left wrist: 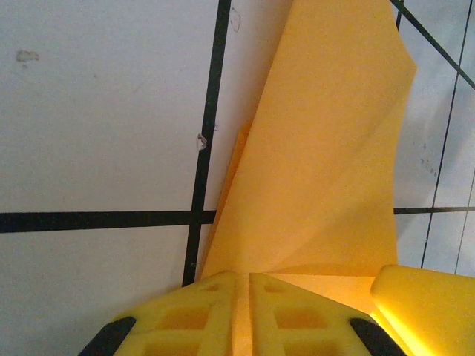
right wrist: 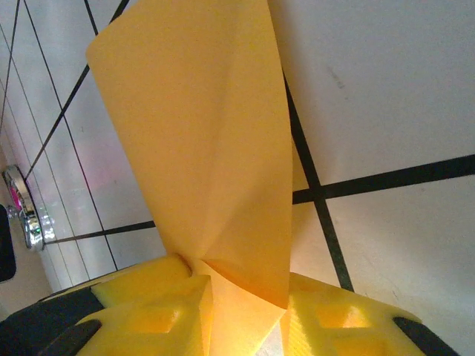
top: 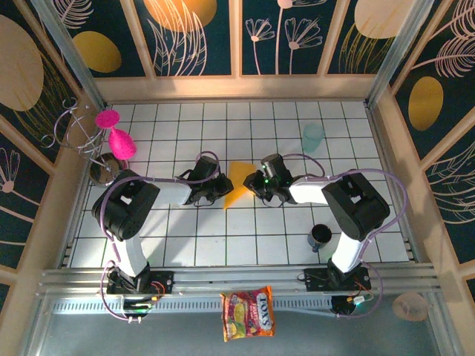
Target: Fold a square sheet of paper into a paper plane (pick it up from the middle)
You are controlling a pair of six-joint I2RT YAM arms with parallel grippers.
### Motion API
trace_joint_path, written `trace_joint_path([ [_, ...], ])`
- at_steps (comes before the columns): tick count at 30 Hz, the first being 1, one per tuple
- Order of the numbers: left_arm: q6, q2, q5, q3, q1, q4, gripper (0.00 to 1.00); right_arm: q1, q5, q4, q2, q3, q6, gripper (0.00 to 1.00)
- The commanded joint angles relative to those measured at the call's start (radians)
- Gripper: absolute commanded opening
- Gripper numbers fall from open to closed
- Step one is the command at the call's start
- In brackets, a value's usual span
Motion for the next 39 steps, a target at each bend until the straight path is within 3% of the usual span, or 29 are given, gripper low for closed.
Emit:
trace_joint_path([
  [1,-0.005,0.005,-0.004,-0.041,0.009,-0.116,0.16,-0.003,-0.010,0.036,-0.015,-0.008,0.005,0.29],
  [8,0.006,-0.016,-0.004,-0.032,0.013,-0.124,0.17,-0.016,-0.005,0.063,-0.008,-0.015,-0.010,0.23],
  [16,0.078,-0.101,-0.039,-0.005,0.014,-0.128,0.25,-0.029,0.014,0.062,-0.040,-0.013,-0.031,0.03],
  [20,0.168,-0.194,-0.099,-0.011,0.002,-0.124,0.31,-0.033,0.047,0.054,-0.096,-0.031,-0.018,0.02],
  [23,0.230,-0.243,-0.143,-0.036,-0.018,-0.079,0.45,-0.041,0.057,0.060,-0.139,-0.053,0.008,0.02],
  [28,0.337,-0.253,-0.165,-0.048,-0.057,0.028,0.55,-0.070,0.019,0.078,-0.183,-0.088,0.057,0.02],
  [39,0.595,-0.193,-0.267,-0.061,-0.178,0.190,0.62,-0.126,-0.003,0.059,-0.229,-0.116,0.136,0.01],
])
